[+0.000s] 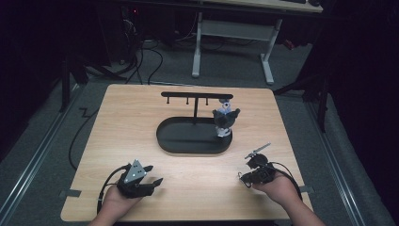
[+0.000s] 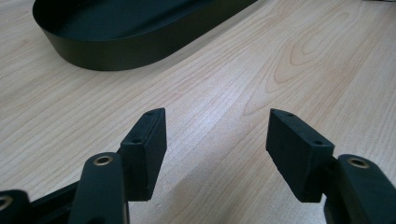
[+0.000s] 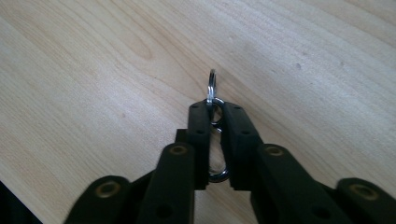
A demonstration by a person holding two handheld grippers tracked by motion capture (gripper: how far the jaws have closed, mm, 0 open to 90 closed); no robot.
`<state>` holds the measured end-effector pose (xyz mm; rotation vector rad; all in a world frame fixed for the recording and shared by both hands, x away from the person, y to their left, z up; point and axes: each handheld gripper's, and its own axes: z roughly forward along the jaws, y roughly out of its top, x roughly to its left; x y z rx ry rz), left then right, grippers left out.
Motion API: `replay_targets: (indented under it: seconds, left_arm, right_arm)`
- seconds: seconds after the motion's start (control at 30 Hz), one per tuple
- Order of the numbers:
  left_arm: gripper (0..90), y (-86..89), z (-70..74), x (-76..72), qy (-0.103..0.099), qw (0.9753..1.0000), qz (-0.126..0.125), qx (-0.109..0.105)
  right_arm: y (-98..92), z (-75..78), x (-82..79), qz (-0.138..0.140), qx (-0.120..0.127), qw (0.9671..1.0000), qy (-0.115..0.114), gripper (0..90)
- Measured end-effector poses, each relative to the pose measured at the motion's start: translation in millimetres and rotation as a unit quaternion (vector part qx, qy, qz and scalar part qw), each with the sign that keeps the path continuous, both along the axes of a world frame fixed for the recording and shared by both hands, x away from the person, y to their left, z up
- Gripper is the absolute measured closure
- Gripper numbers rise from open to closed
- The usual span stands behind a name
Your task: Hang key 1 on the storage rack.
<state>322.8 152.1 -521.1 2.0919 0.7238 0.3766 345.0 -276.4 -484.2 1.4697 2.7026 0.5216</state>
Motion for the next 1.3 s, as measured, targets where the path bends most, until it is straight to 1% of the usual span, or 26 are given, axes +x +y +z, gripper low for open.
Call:
replay_targets:
  seconds: [0.07, 0.13, 0.27, 0.33, 0.4, 0.43, 0.6, 0.67, 0.7, 0.77, 0.8, 0.83, 0.87, 0.93, 1.03, 1.13, 1.23, 1.3]
  left_arm:
    - [39.0, 0.1, -0.3, 0.2, 0.000, 1.0000, 0.000, 0.001]
    - [38.9, -0.2, -0.6, 0.4, 0.000, 1.0000, -0.001, 0.003]
    - [39.0, -0.1, -0.8, 1.0, 0.000, 1.0000, -0.002, 0.004]
    - [39.1, 0.4, -0.7, 1.2, 0.000, 1.0000, -0.001, 0.003]
    - [39.2, 0.7, -0.5, 1.5, 0.001, 1.0000, 0.000, 0.002]
    - [39.2, 0.6, -0.6, 1.7, 0.002, 1.0000, 0.000, 0.002]
    - [39.2, 0.0, -0.9, 1.1, 0.000, 1.0000, 0.000, 0.005]
    - [39.2, -0.1, -0.8, 0.9, 0.000, 1.0000, 0.000, 0.004]
    - [39.2, -0.3, -0.9, 0.8, 0.000, 1.0000, 0.000, 0.004]
    - [39.3, -0.7, -1.1, 0.7, 0.000, 1.0000, 0.000, 0.004]
    - [39.3, -0.9, -1.2, 0.7, 0.000, 1.0000, -0.001, 0.005]
    - [39.3, -1.0, -1.1, 0.7, 0.000, 1.0000, 0.000, 0.005]
    - [39.3, -1.0, -1.2, 0.7, 0.000, 1.0000, -0.001, 0.005]
    - [39.4, -1.2, -1.3, 0.7, -0.003, 1.0000, 0.000, 0.004]
    - [39.6, -1.1, -1.1, 0.6, -0.006, 1.0000, -0.001, 0.001]
    - [39.7, -1.4, -1.2, 0.7, -0.010, 0.9999, -0.002, 0.000]
    - [39.8, -1.6, -1.3, 0.7, -0.014, 0.9999, -0.002, -0.001]
    - [39.7, -1.7, -1.7, 1.0, -0.013, 0.9999, -0.003, -0.002]
  right_arm:
    - [-0.8, -0.2, 0.6, 0.001, 0.009, 1.0000, 0.002, 84.0]
    - [-0.7, 0.6, 0.6, 0.001, 0.015, 0.9999, 0.000, 87.5]
    - [0.0, -3.9, 0.6, 0.004, 0.014, 0.9999, 0.004, 88.5]
    - [-0.6, -4.7, -0.5, 0.000, 0.018, 0.9998, 0.002, 88.8]
    - [-2.2, -5.6, -0.9, 0.004, 0.024, 0.9997, -0.004, 88.9]
    - [-2.1, -5.7, -2.1, 0.000, 0.027, 0.9996, -0.002, 89.0]
    - [-0.8, -3.5, -6.0, 0.001, 0.031, 0.9994, -0.014, 89.0]
    - [-0.3, -2.3, -7.3, 0.002, 0.036, 0.9992, -0.016, 89.0]
    - [0.0, -1.1, -8.1, 0.001, 0.038, 0.9990, -0.021, 89.0]
    - [-0.1, 1.2, -8.9, 0.002, 0.047, 0.9987, -0.018, 89.0]
    - [0.3, 3.0, -9.3, 0.001, 0.047, 0.9987, -0.023, 89.1]
    - [-0.2, 5.3, -9.5, 0.000, 0.052, 0.9983, -0.026, 89.0]
    - [-0.7, 6.8, -9.5, 0.000, 0.055, 0.9982, -0.025, 89.1]
    - [-1.7, 10.3, -9.4, -0.003, 0.059, 0.9978, -0.031, 89.0]
    - [-2.7, 15.9, -9.5, -0.007, 0.071, 0.9968, -0.036, 89.0]
    - [-2.4, 23.7, -9.1, -0.006, 0.082, 0.9955, -0.048, 89.1]
    - [-0.2, 31.1, -7.6, -0.003, 0.084, 0.9949, -0.057, 89.1]
    - [2.1, 34.5, -6.4, -0.002, 0.085, 0.9943, -0.063, 89.0]
